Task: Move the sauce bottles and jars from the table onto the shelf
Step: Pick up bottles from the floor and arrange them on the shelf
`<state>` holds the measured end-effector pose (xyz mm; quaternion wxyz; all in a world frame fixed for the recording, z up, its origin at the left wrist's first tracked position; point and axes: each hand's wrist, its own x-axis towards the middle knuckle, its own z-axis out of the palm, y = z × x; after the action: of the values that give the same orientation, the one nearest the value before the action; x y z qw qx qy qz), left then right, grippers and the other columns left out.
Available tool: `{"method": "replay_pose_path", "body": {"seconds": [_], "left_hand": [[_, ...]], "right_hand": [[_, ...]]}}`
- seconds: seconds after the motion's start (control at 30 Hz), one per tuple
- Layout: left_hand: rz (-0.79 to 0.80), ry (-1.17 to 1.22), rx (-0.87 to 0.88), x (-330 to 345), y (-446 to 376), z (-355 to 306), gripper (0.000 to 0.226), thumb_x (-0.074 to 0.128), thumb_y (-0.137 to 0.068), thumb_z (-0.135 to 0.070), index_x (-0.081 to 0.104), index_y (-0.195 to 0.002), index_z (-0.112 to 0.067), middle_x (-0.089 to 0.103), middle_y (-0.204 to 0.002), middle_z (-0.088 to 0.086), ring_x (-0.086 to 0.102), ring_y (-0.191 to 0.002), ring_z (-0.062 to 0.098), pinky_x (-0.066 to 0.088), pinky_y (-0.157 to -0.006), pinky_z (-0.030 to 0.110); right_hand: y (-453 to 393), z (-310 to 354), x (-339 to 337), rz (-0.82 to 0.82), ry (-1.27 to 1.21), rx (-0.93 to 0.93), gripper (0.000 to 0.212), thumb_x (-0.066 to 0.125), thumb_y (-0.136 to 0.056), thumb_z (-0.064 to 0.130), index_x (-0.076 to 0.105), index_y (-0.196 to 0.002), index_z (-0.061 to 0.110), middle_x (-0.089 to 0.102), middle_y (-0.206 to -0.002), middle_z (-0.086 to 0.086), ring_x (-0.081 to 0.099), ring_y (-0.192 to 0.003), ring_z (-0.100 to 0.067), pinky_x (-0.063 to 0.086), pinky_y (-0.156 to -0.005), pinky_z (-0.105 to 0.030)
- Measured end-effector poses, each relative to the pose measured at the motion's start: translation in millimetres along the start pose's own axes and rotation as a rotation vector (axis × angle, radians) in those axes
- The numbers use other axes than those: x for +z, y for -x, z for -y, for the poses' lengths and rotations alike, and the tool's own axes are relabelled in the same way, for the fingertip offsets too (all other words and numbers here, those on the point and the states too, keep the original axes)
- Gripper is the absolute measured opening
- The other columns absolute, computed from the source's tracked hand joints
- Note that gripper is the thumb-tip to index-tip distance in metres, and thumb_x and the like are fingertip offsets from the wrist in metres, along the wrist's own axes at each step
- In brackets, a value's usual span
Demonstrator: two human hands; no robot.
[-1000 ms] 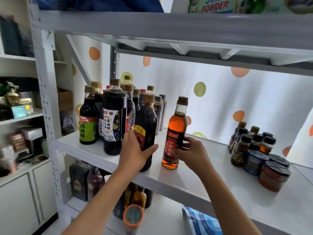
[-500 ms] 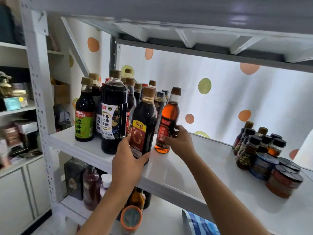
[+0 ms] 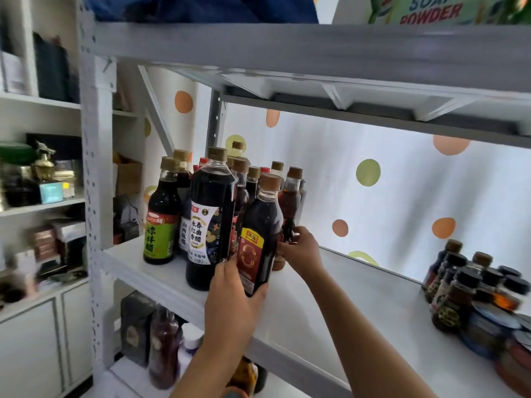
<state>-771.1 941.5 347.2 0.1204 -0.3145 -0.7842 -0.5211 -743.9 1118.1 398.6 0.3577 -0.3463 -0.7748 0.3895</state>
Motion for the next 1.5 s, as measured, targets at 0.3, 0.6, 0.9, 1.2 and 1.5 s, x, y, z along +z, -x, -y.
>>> {"method": "replay_pose_path", "body": {"seconds": [0.3, 0.6, 0.9, 1.2, 1.5], "left_hand": [[-0.013, -0.207, -0.043, 5, -11, -7, 0.075, 0.068, -0.078, -0.057, 0.044, -0.135, -0.014, 0.051, -0.117, -0.001, 0.054, -0.109, 0.018, 0.053, -0.078, 0.033], [-0.014, -0.389, -0.009, 16, -11, 0, 0.077, 0.068, -0.077, -0.058, 0.053, -0.129, -0.004, 0.059, -0.106, 0.006, 0.062, -0.097, 0.022, 0.054, -0.061, 0.032], [0.054, -0.479, -0.028, 19, -27, -23, 0.061, 0.059, -0.085, -0.060, 0.051, -0.118, -0.009, 0.061, -0.110, 0.005, 0.065, -0.095, 0.022, 0.051, -0.072, 0.029], [0.080, -0.408, -0.085, 52, -56, -30, 0.063, 0.064, -0.084, -0.054, 0.046, -0.119, -0.005, 0.061, -0.114, 0.011, 0.064, -0.101, 0.029, 0.052, -0.078, 0.035], [0.061, -0.323, -0.105, 69, -62, -25, 0.063, 0.065, -0.085, -0.050, 0.040, -0.119, -0.003, 0.051, -0.121, 0.015, 0.064, -0.099, 0.034, 0.053, -0.072, 0.037]], "right_hand": [[-4, 0, 17, -0.069, -0.095, 0.136, 0.052, 0.074, -0.050, 0.042, 0.061, -0.088, 0.008, 0.067, -0.080, -0.006, 0.059, -0.070, -0.018, 0.043, -0.057, -0.026], [-10, -24, 35, -0.041, -0.219, 0.172, 0.055, 0.071, -0.047, 0.050, 0.067, -0.075, 0.004, 0.072, -0.068, -0.010, 0.071, -0.065, -0.021, 0.058, -0.062, -0.037], [-18, -36, 19, 0.001, -0.308, 0.237, 0.013, 0.063, -0.077, 0.000, 0.054, -0.071, 0.007, 0.046, -0.068, -0.009, 0.063, -0.055, -0.021, 0.061, -0.068, -0.040], [-27, -49, 18, -0.050, -0.343, 0.289, 0.017, 0.048, -0.081, 0.000, 0.064, -0.075, 0.004, 0.061, -0.064, -0.013, 0.063, -0.049, -0.025, 0.056, -0.060, -0.033], [-31, -55, 25, -0.062, -0.267, 0.247, 0.019, 0.049, -0.079, 0.000, 0.065, -0.073, 0.008, 0.064, -0.061, -0.009, 0.065, -0.051, -0.023, 0.058, -0.068, -0.039]]}}
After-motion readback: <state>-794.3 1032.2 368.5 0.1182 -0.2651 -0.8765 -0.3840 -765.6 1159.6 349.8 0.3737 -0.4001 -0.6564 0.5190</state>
